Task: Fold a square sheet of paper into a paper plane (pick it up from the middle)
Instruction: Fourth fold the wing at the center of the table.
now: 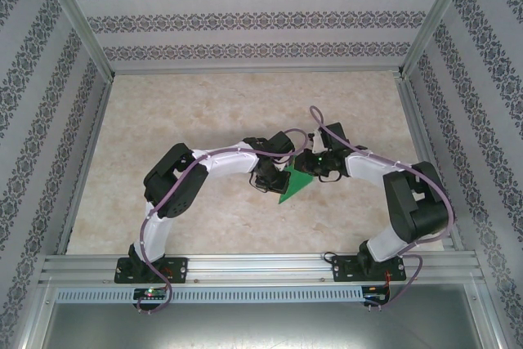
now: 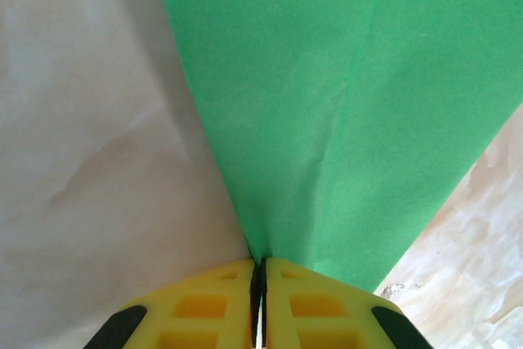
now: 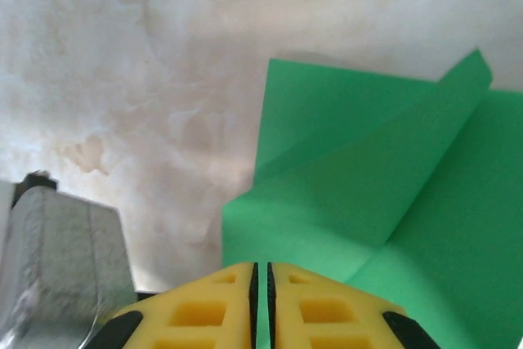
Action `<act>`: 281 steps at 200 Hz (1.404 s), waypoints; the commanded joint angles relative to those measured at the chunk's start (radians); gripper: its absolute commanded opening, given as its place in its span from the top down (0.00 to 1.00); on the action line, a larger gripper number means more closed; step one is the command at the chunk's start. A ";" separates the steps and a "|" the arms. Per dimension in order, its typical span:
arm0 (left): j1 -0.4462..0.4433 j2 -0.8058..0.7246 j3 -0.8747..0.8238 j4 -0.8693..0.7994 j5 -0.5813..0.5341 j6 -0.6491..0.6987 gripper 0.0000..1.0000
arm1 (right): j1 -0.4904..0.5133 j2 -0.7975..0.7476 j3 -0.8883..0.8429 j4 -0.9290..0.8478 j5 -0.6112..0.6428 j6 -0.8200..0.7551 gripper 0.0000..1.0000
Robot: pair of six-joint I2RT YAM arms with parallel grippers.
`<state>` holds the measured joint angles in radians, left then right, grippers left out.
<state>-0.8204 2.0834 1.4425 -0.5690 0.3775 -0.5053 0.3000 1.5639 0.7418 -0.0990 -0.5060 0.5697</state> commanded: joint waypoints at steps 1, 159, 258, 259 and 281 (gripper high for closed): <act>-0.027 0.072 -0.047 -0.042 -0.129 0.035 0.88 | -0.010 -0.009 -0.074 0.106 -0.126 0.164 0.88; -0.060 -0.017 -0.092 0.029 -0.184 0.027 0.89 | 0.003 0.124 -0.169 0.157 -0.050 0.198 0.93; -0.060 -0.138 0.004 -0.021 -0.235 0.010 0.85 | 0.001 0.157 -0.159 0.115 0.009 0.136 0.94; -0.059 -0.138 0.004 -0.020 -0.236 0.010 0.85 | 0.001 0.157 -0.159 0.116 0.009 0.136 0.94; -0.060 -0.151 -0.013 0.027 -0.221 -0.011 0.87 | 0.001 0.157 -0.162 0.124 0.002 0.136 0.94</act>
<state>-0.8707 1.9816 1.4147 -0.5423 0.1841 -0.4938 0.2989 1.6588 0.6086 0.1143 -0.6384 0.7364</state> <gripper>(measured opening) 0.144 0.068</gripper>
